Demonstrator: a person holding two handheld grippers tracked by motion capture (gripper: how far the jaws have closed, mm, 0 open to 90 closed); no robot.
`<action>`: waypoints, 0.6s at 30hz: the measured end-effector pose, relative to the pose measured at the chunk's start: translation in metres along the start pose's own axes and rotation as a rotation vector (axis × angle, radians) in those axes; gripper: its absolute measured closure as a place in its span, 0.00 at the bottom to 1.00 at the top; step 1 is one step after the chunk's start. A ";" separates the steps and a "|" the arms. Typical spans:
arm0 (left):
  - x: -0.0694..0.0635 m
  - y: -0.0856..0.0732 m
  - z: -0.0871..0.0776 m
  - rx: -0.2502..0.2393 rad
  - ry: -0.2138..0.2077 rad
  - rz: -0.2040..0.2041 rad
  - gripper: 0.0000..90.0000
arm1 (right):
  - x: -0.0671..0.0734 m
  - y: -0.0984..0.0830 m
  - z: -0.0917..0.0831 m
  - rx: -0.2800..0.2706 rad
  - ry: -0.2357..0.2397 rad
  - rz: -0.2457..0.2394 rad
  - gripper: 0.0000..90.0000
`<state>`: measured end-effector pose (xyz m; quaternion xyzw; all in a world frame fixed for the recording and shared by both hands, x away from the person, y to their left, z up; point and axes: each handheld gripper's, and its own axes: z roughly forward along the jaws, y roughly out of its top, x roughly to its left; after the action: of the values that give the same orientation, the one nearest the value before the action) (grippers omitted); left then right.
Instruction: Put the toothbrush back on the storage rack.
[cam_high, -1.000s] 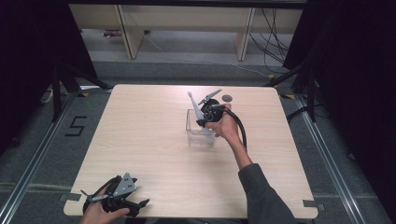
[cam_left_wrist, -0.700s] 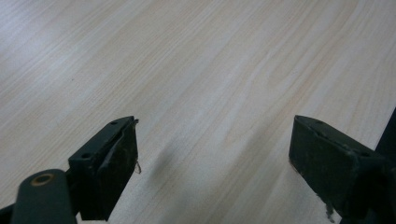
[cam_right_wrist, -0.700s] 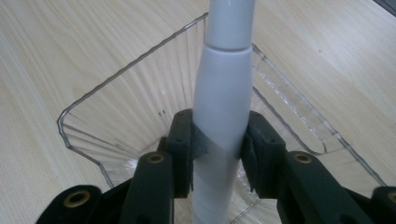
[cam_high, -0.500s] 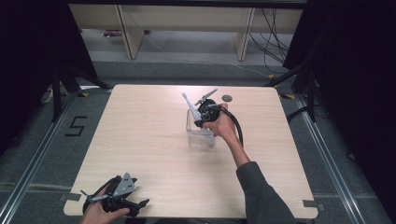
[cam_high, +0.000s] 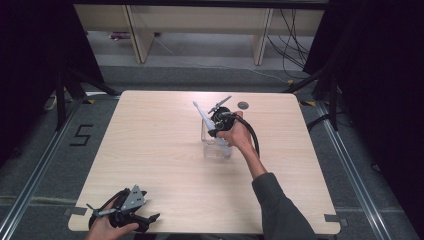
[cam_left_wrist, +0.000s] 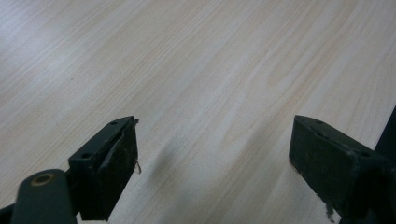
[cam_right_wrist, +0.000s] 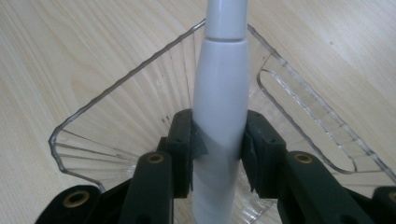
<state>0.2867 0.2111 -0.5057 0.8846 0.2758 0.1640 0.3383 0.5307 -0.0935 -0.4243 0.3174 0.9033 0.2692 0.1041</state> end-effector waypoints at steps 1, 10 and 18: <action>0.000 0.000 0.000 0.000 0.000 0.001 0.17 | 0.000 0.000 0.000 0.002 0.002 -0.002 0.74; 0.000 0.000 0.000 0.000 -0.001 -0.001 0.17 | 0.002 -0.001 -0.005 0.013 0.022 0.059 0.72; 0.000 0.000 0.000 0.002 0.000 0.000 0.17 | 0.000 -0.002 -0.016 -0.016 0.006 0.077 0.71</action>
<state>0.2868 0.2109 -0.5060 0.8850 0.2757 0.1638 0.3376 0.5239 -0.1018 -0.4122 0.3505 0.8884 0.2814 0.0937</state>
